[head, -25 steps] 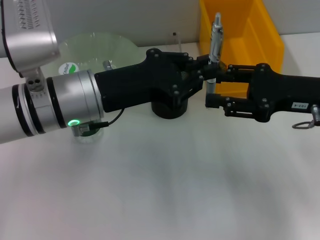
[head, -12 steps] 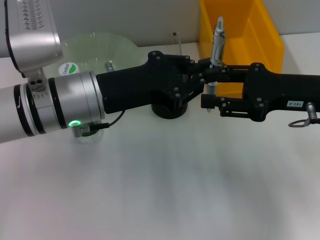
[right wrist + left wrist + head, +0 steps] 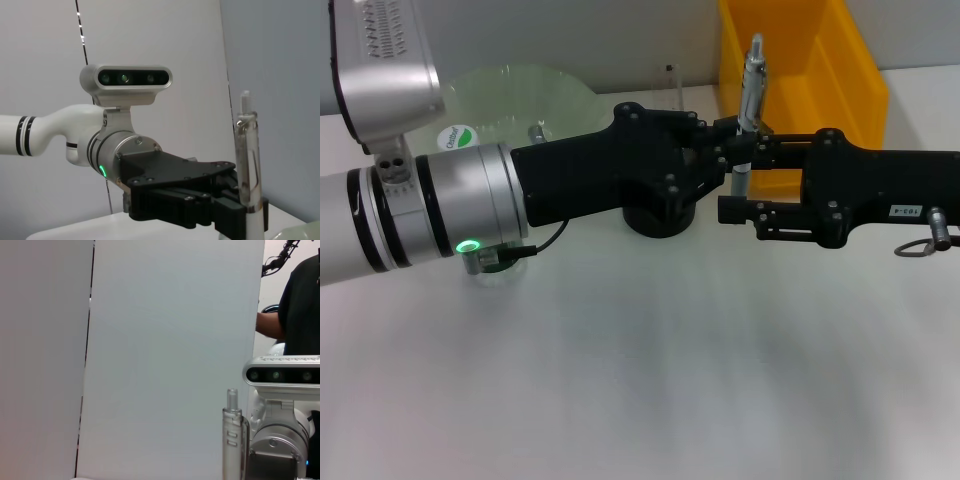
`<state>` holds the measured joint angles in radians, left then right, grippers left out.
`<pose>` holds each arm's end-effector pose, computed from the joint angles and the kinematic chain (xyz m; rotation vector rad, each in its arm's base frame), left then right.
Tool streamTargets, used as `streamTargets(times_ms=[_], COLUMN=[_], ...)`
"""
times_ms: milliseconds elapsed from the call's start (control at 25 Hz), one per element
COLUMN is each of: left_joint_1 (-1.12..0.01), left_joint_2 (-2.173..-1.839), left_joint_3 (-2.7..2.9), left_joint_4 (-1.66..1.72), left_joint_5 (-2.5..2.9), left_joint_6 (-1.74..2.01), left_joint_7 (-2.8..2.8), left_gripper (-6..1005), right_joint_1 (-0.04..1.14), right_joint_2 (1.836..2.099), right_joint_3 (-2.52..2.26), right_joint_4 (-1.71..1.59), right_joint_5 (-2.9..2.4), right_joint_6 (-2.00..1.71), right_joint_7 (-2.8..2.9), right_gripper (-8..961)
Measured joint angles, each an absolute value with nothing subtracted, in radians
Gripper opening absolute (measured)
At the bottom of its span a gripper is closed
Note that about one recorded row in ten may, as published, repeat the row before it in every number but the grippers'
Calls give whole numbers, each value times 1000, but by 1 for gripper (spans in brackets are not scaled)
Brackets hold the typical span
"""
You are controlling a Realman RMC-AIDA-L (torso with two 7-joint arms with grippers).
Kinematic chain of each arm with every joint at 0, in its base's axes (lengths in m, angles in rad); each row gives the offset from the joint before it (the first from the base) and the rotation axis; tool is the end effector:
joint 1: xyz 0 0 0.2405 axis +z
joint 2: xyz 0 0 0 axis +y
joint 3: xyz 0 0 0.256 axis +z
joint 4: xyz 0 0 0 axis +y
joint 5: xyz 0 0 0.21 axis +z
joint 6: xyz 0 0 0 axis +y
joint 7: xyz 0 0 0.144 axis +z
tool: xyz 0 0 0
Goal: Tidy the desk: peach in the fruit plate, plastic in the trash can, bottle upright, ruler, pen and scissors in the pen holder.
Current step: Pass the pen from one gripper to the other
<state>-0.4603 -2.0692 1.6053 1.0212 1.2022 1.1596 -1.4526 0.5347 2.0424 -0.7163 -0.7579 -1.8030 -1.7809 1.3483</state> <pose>-0.1126 0.3333 -0.0450 -2.7617 -0.2530 -1.0621 0.2217 0.3279 0.0418 -2.7653 0.2986 0.9751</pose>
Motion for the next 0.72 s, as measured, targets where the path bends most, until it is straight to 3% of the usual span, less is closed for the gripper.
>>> streamTargets(times_ms=[720], left_joint_1=[-462], left_joint_2=[-2068], left_joint_3=[1608], left_joint_4=[1020], left_joint_5=[1203], left_joint_6=[1162], left_joint_7=[-1454], left_gripper=[136], right_joint_1=[528], right_joint_2=[2042], right_joint_3=[-716], right_joint_4=[-773], right_joint_5=[-1803], right_joint_6=[-1781], right_joint_7=[1348], right_gripper=[535])
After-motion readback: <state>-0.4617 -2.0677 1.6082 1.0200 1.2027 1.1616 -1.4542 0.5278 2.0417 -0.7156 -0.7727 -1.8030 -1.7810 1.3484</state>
